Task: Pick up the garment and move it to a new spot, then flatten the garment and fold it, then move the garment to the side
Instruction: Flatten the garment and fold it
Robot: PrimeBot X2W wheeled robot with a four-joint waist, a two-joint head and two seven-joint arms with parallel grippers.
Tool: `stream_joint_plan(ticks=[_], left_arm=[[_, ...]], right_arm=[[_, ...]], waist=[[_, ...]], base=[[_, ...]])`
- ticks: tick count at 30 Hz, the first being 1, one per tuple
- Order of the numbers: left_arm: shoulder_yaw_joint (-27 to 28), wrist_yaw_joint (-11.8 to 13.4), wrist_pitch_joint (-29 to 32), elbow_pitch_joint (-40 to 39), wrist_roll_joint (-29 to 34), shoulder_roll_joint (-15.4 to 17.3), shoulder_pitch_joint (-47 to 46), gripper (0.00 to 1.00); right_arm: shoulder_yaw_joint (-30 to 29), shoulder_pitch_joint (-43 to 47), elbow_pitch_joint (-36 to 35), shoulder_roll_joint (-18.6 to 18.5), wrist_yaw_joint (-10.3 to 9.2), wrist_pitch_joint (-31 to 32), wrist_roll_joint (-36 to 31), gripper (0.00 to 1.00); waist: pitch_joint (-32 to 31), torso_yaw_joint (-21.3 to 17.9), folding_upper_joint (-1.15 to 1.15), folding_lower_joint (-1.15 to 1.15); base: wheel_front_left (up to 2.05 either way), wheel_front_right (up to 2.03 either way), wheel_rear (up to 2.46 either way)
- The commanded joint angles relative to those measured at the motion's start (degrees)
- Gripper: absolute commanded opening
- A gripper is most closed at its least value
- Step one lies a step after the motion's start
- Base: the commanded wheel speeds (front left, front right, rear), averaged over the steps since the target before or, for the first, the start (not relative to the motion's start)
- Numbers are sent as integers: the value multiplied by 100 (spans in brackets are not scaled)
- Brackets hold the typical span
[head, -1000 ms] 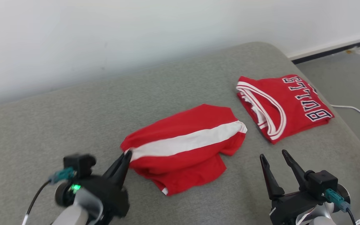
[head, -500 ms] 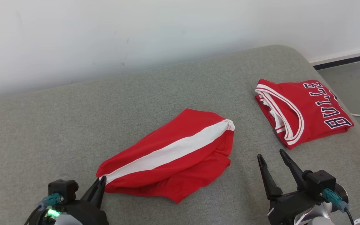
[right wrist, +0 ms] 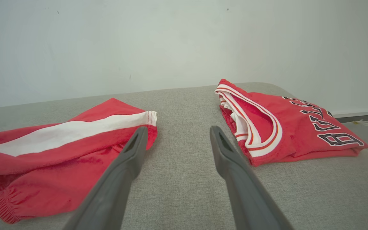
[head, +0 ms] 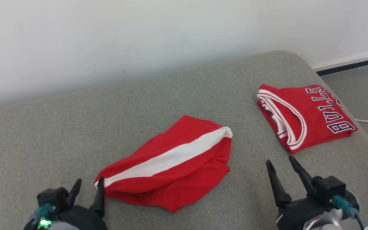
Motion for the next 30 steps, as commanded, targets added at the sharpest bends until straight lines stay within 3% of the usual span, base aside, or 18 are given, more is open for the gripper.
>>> stream_joint_plan(ticks=[1, 9, 12, 15, 20, 24, 27, 30], left_arm=[[153, 13, -115, -89, -74, -48, 186, 100], [872, 111, -236, -902, 203, -221, 685, 100], [1272, 38, -234, -1374, 564, -437, 1118, 100], [1331, -147, -236, -1560, 809, -688, 1447, 100], [959, -560, -199, -1148, 859, -928, 1611, 100], [721, -751, -8, -583, 798, -1101, 1352, 100], [618, -842, 91, -171, 774, -1213, 1080, 100], [662, -778, 83, 246, 710, -1322, 766, 100]], right_arm=[[-27, 76, -16, -35, -17, -5, 13, 100], [-111, 184, -61, -29, -16, 8, -37, 100], [-140, 233, -75, -24, -17, 22, -47, 100], [-153, 237, -89, -8, -17, 35, -57, 100], [-113, 245, -96, 14, -17, 43, -45, 100], [-50, 164, -111, 21, -17, 54, -23, 100], [-14, 122, -131, -2, -17, 48, -1, 100], [-29, 95, -134, -30, -16, 43, 12, 100]], waist=[[-39, 18, 0, 0], [-126, 127, 0, 0], [-165, 176, 0, 0], [-203, 207, 0, 0], [-237, 228, 0, 0], [-200, 182, 0, 0], [-136, 104, 0, 0], [-59, -2, 0, 0]], base=[[0, 0, 0], [0, 0, 0], [0, 0, 0], [0, 0, 0], [0, 0, 0], [0, 0, 0], [0, 0, 0], [0, 0, 0]])
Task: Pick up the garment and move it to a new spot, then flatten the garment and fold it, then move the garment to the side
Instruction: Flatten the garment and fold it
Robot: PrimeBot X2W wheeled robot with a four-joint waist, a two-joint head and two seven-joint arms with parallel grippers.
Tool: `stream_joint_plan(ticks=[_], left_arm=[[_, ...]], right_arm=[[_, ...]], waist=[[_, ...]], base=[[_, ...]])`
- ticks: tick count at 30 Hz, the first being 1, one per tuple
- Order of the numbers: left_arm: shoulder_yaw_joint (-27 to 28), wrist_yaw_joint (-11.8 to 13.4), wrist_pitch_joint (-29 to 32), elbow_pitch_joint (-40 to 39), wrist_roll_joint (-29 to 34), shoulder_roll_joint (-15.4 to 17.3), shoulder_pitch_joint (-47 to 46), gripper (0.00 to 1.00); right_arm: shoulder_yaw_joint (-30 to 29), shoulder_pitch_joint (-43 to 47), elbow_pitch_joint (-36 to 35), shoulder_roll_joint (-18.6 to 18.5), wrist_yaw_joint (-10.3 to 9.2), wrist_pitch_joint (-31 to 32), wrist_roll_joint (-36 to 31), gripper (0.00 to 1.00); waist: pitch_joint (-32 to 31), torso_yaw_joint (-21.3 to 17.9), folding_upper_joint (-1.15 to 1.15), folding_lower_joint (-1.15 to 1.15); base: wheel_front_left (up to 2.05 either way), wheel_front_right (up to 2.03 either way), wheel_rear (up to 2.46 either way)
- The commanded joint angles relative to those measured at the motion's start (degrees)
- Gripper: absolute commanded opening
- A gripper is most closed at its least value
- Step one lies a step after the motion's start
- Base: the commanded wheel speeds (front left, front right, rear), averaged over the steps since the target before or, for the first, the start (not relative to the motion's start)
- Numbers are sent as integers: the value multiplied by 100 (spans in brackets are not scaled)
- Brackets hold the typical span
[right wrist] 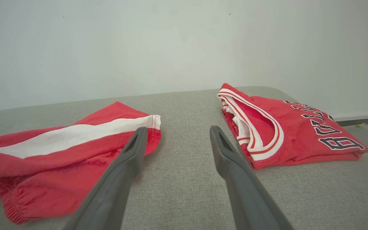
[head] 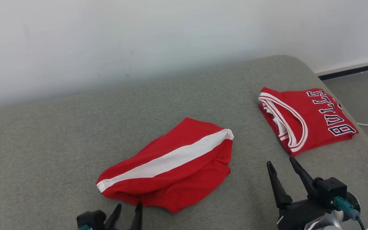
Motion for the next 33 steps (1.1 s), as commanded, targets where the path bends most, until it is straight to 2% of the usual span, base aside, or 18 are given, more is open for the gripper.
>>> stream_joint_plan(ticks=[1, 5, 8, 9, 10, 13, 20, 24, 29, 33], left_arm=[[70, 131, 22, 248, -46, -17, -181, 100], [221, 441, 113, 807, -118, -89, -537, 100], [289, 443, 42, 1047, -144, -60, -694, 100], [289, 400, -5, 1095, -131, -34, -747, 38], [296, 372, -27, 1150, -128, -6, -793, 0], [330, 323, -119, 1291, -79, 87, -971, 0], [464, 595, -314, 1314, 342, 418, -1467, 0], [614, 694, -333, 910, 756, 592, -1848, 0], [803, 641, -333, 396, 1199, 700, -2175, 0], [977, 454, -334, -44, 1564, 723, -2530, 0]], right_arm=[[-6, -31, 1, -23, -17, -15, 16, 100], [-13, -93, 4, -11, -17, -36, 2, 100], [-39, -93, 13, 13, -16, -50, -13, 100], [-56, -90, 18, 18, -17, -51, -17, 100], [-62, -87, 21, 17, -16, -59, -15, 100], [-77, -108, 26, 17, -17, -76, -7, 100], [-52, -191, 23, 58, -16, -106, -32, 100], [0, -264, 36, 65, -17, -130, -16, 100], [42, -359, 85, 76, -17, -171, 18, 100], [57, -396, 159, 72, -17, -218, 46, 100]], waist=[[94, -129, 0, 0], [188, -318, 0, 0], [239, -432, 0, 0], [251, -454, 0, 0], [266, -477, 0, 0], [310, -518, 0, 0], [421, -589, 0, 0], [512, -642, 0, 0], [609, -729, 0, 0], [661, -786, 0, 0]], base=[[0, 0, 0], [0, 0, 0], [0, 0, 0], [0, 0, 0], [0, 0, 0], [0, 0, 0], [0, 0, 0], [0, 0, 0], [0, 0, 0], [0, 0, 0]])
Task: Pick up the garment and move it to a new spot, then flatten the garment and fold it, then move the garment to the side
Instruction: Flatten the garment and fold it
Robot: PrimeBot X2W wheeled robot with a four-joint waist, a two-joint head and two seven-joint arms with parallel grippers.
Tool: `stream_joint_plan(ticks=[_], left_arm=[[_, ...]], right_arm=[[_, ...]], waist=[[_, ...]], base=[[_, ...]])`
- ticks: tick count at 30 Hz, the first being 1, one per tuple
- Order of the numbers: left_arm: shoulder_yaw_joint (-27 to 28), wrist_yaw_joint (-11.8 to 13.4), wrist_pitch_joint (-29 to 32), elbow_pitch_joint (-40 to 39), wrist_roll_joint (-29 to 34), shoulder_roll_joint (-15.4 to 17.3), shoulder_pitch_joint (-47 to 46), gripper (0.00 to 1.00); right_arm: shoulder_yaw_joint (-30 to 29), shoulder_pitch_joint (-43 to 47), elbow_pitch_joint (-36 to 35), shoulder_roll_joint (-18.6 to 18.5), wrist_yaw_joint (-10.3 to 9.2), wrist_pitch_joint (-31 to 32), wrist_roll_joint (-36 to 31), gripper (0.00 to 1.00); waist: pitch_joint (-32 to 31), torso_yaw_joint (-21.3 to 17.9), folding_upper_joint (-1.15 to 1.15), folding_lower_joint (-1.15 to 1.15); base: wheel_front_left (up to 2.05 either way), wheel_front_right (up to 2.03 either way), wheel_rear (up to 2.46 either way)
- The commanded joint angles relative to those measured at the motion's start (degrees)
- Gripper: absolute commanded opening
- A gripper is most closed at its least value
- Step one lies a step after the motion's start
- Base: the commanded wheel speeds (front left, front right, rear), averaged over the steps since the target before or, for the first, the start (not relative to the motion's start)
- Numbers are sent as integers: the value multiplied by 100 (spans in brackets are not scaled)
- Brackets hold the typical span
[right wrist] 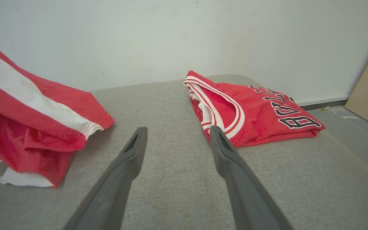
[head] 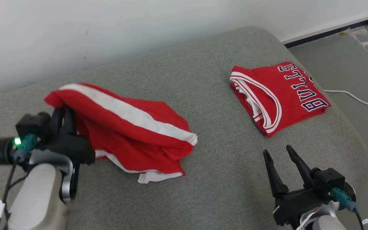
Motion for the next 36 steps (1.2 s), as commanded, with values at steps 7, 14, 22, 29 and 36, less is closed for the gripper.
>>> stream_joint_plan(ticks=[7, 14, 22, 29, 36], left_arm=[[167, -434, -18, -537, 314, -221, 169, 0], [314, -761, -18, -78, 279, -339, 1179, 0], [228, -965, -18, -44, 509, -397, 2261, 0], [145, -877, -18, 292, 834, -258, 2548, 0], [177, -714, -18, 833, 927, -293, 2496, 100]], right_arm=[[-75, 12, 77, 57, -17, -88, -16, 100], [-71, 97, 120, 9, -17, -72, -47, 100], [-11, 206, 95, -26, -17, 11, -25, 100], [23, 253, 60, -53, -17, 65, -7, 100], [-19, 280, 9, -110, -17, 115, 6, 100]], waist=[[15, 129, -1, -1], [-160, 398, -1, -1], [-408, 658, -1, -1], [-501, 729, -1, -1], [-564, 755, -1, -1]], base=[[0, 0, 0], [0, 0, 0], [0, 0, 0], [0, 0, 0], [0, 0, 0]])
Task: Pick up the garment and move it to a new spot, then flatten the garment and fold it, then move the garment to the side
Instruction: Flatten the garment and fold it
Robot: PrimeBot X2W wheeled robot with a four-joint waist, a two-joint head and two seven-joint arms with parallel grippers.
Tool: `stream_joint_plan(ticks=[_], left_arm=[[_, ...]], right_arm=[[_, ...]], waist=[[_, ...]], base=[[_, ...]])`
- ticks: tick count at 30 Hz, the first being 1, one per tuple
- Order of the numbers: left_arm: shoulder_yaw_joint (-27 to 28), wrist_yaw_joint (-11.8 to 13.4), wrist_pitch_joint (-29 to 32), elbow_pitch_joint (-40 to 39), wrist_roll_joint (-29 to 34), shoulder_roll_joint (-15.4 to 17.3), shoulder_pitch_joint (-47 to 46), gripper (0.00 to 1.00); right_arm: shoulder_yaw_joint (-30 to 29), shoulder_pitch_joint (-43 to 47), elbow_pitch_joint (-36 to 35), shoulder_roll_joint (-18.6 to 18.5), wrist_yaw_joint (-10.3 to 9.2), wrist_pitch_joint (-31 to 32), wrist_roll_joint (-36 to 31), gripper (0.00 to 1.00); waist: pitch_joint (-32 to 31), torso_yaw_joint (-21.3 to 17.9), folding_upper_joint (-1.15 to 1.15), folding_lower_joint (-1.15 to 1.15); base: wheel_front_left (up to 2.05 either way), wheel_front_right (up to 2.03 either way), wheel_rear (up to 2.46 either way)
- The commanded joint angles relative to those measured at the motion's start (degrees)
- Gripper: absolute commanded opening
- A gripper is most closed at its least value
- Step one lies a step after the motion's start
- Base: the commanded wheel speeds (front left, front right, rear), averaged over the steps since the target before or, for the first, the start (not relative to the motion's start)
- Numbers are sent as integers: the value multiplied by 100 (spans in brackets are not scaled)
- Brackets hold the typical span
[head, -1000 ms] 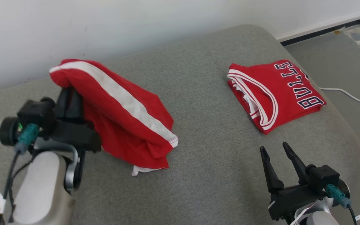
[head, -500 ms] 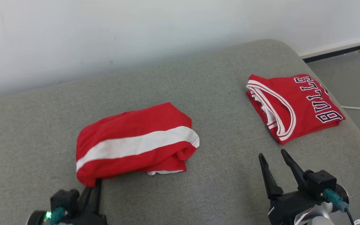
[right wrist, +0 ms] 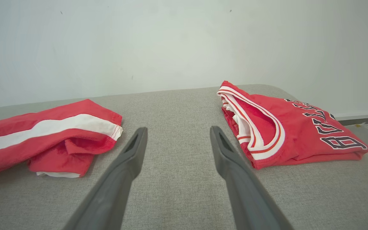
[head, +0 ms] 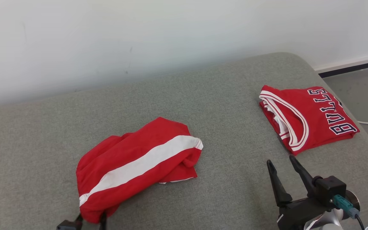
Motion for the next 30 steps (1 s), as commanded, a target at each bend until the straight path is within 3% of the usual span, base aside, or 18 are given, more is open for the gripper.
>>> stream_joint_plan(ticks=[1, 8, 16, 24, 30], left_arm=[[43, 19, -10, 17, 0, 1, 18, 100], [549, -130, -10, -276, -482, 40, 259, 100], [724, -356, 95, -920, -798, 376, 309, 100], [768, -129, 378, -1792, -983, 221, 287, 100], [538, 97, 962, -1740, -805, 131, -14, 100]], right_arm=[[-42, 55, -25, -43, -16, 19, 14, 100], [-165, 123, -105, -20, -17, 41, -51, 100], [-176, 175, -128, 68, -17, 65, -76, 100], [-222, 221, -123, 80, -17, 36, -70, 100], [-178, 148, -109, 116, -17, 42, -69, 100]], waist=[[-12, 21, 0, 1], [-41, 82, 0, 1], [-64, 75, 0, 1], [-54, 25, 0, 1], [-16, -7, 0, 1]], base=[[0, 0, 0], [0, 0, 0], [0, 0, 0], [0, 0, 0], [0, 0, 0]])
